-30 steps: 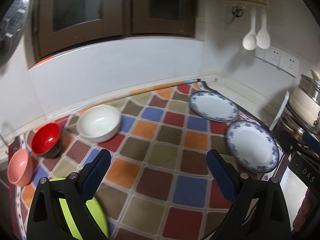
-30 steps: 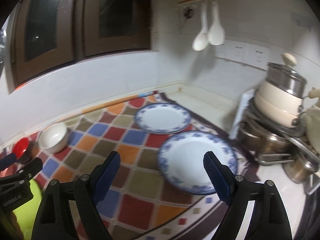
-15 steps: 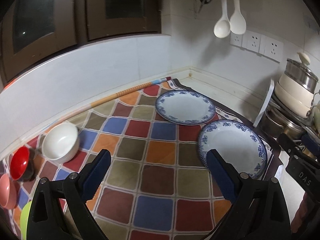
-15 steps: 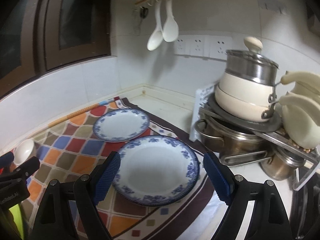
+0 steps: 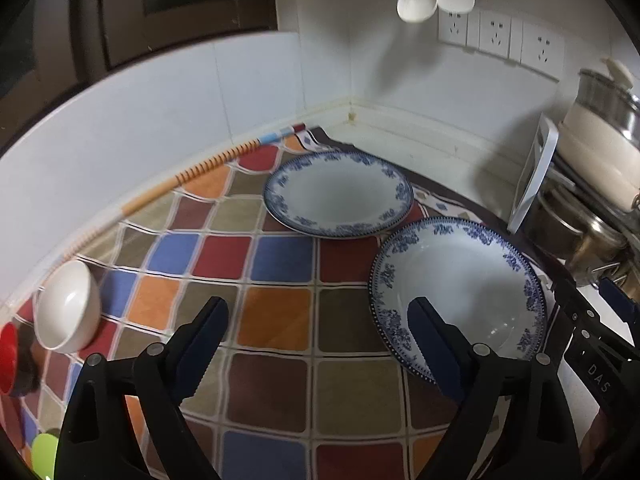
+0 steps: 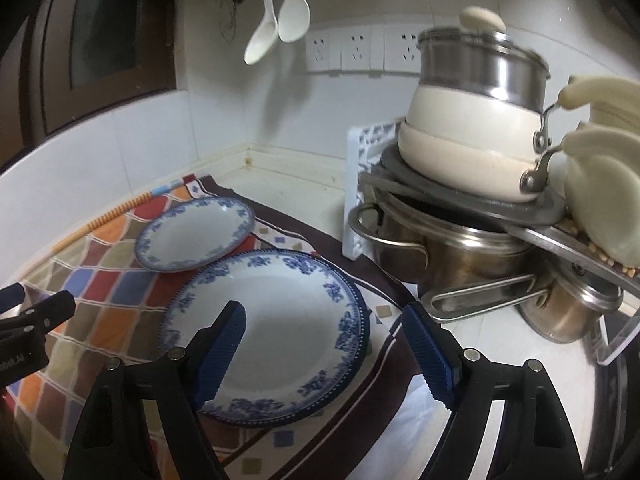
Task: Organize plates and bowls
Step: 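Move both tools to the larger blue-rimmed white plate, then grip the blue-rimmed plate rim with the left tool while the right tool grips it too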
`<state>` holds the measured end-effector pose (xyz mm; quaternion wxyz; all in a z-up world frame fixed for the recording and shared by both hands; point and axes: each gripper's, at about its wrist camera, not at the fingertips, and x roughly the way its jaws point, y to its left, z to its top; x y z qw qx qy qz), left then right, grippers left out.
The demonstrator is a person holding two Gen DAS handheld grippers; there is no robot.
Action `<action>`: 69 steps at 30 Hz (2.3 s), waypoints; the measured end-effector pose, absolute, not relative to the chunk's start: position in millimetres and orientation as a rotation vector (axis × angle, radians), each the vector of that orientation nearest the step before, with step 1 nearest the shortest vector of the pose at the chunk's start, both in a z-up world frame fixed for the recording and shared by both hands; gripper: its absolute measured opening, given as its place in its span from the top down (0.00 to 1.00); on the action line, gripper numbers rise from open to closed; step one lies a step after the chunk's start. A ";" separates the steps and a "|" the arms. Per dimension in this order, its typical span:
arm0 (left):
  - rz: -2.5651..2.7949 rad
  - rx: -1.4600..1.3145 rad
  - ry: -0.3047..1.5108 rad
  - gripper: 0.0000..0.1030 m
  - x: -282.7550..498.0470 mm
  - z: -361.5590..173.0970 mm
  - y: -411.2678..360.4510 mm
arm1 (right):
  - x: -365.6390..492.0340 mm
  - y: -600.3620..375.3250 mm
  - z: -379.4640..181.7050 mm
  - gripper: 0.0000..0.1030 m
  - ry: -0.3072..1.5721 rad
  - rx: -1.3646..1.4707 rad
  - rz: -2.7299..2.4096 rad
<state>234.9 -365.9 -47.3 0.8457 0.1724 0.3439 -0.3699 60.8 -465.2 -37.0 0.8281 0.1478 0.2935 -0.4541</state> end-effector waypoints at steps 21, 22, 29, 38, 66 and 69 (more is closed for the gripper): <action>-0.843 0.412 0.891 0.36 258.7 -115.3 -434.1 | 78.0 -519.5 -100.4 0.48 0.782 0.375 -0.983; -0.845 0.412 0.894 0.37 259.2 -116.6 -435.2 | 78.6 -520.3 -101.0 0.48 0.785 0.375 -0.983; -0.859 0.399 0.909 0.41 264.8 -123.1 -441.8 | 86.2 -526.4 -110.5 0.53 0.816 0.374 -0.977; -0.888 0.384 0.928 0.48 267.9 -129.3 -452.1 | 90.8 -532.3 -116.0 0.53 0.833 0.376 -0.981; -0.936 0.413 0.966 0.68 266.8 -129.1 -451.8 | 94.4 -537.7 -118.5 0.64 0.883 0.409 -0.973; -0.930 0.407 0.964 0.68 264.7 -124.6 -443.4 | 91.9 -534.1 -117.2 0.64 0.887 0.415 -0.963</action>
